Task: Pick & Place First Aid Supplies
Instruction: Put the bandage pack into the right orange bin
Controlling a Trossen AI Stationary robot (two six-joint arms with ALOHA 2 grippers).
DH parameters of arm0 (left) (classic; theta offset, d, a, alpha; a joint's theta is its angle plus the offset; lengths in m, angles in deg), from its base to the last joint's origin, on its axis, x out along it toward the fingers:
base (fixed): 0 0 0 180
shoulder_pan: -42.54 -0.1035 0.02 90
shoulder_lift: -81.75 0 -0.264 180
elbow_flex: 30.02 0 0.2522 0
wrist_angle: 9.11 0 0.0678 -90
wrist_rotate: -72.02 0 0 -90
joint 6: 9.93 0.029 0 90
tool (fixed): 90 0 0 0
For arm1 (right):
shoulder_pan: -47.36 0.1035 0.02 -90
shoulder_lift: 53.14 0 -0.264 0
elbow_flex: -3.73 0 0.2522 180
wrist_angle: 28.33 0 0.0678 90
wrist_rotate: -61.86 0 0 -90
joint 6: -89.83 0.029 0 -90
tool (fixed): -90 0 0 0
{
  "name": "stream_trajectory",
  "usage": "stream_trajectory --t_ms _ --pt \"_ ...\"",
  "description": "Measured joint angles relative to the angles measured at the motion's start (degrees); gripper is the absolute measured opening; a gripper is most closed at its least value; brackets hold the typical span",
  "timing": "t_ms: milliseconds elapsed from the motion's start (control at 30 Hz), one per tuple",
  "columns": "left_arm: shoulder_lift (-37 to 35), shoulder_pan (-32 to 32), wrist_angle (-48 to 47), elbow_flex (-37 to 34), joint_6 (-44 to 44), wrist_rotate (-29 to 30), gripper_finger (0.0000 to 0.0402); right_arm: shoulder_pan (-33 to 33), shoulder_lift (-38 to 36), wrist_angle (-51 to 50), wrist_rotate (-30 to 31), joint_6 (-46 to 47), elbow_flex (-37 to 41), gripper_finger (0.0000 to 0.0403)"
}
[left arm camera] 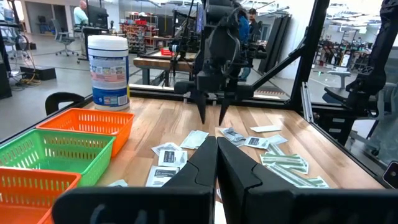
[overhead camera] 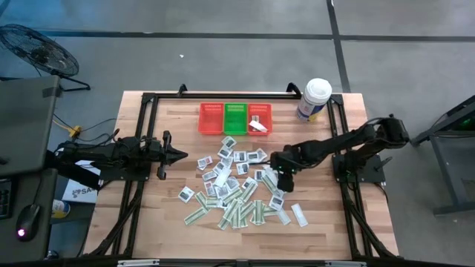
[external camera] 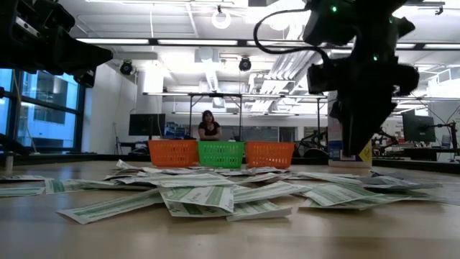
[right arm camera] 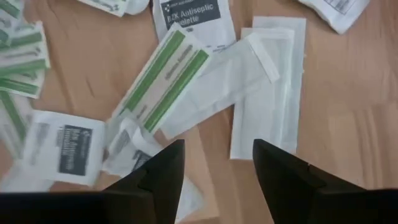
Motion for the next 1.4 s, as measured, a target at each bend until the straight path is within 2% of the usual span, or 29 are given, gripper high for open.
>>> stream_trajectory --t_ms 333,500,1167,1400 --pt "0.01 -0.02 0.00 0.00 -0.01 0.00 0.0001 0.09 0.00 4.76 1.83 -2.74 4.52 0.0156" --pt "0.00 0.00 0.00 0.00 0.01 0.00 0.0001 0.09 0.00 4.83 5.07 -2.73 4.76 0.0147" --pt "0.01 0.00 0.01 0.00 0.00 0.00 0.0001 0.09 3.56 5.40 4.93 -3.08 4.60 0.0144" --pt "0.00 0.00 0.01 0.00 -0.01 0.00 0.0001 0.13 3.63 5.40 5.78 -0.06 4.60 0.0117"
